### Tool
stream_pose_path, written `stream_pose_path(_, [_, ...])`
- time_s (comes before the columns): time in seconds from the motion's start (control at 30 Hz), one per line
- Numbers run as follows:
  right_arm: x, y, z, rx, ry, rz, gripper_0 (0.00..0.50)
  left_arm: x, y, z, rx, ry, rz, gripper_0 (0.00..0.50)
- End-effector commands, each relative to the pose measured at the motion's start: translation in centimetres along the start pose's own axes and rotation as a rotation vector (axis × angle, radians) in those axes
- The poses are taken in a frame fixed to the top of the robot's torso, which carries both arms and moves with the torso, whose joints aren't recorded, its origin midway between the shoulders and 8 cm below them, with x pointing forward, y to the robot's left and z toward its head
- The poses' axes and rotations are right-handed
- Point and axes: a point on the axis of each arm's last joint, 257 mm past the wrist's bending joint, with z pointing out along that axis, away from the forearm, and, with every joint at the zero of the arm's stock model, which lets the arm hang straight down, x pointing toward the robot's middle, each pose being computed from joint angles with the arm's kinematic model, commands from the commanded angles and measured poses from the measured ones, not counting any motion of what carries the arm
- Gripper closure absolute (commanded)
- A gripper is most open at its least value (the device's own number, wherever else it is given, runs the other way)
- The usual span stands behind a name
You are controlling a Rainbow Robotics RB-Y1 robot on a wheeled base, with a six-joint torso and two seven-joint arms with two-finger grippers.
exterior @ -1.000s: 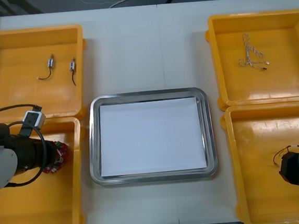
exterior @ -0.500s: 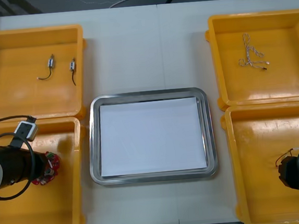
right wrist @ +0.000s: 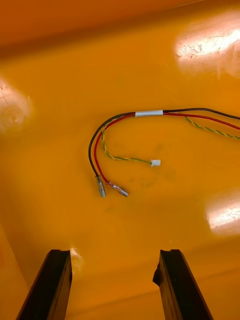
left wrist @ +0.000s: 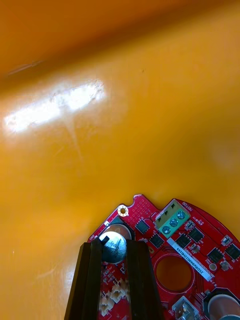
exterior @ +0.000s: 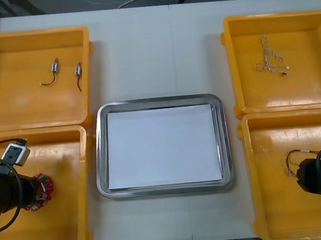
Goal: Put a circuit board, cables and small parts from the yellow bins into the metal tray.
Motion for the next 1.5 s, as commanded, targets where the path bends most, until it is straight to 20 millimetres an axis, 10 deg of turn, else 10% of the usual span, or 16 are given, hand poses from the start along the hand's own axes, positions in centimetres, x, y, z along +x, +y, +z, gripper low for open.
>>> stream_pose_path(0.03, [-2.0,-0.4,-1.8,-0.005,-0.031,0.059,0.0,2.6,1.9,-1.2,-0.031,0.025,0.121,0.417])
stream_pose_path(0.37, [-2.8,-0.9,-3.4,0.023,0.036,0.305,0.0,3.5,3.3,-1.9,-0.05,0.019,0.093,0.398])
stream_pose_path(0.63, [-6.2,0.0,-2.6,0.0,0.016,0.501,0.0,3.0,3.6,-2.0,-0.052,0.007,0.089,0.053])
stream_pose_path(0.7, [-6.7,-0.1,-2.3,0.002,0.02,0.544,0.0,2.8,3.5,-2.0,-0.05,0.005,0.092,0.035])
stream_pose_path(1.5, [-10.7,-1.7,1.5,0.088,0.068,1.137,0.0,-2.0,4.3,-6.3,-0.039,0.03,0.109,0.025])
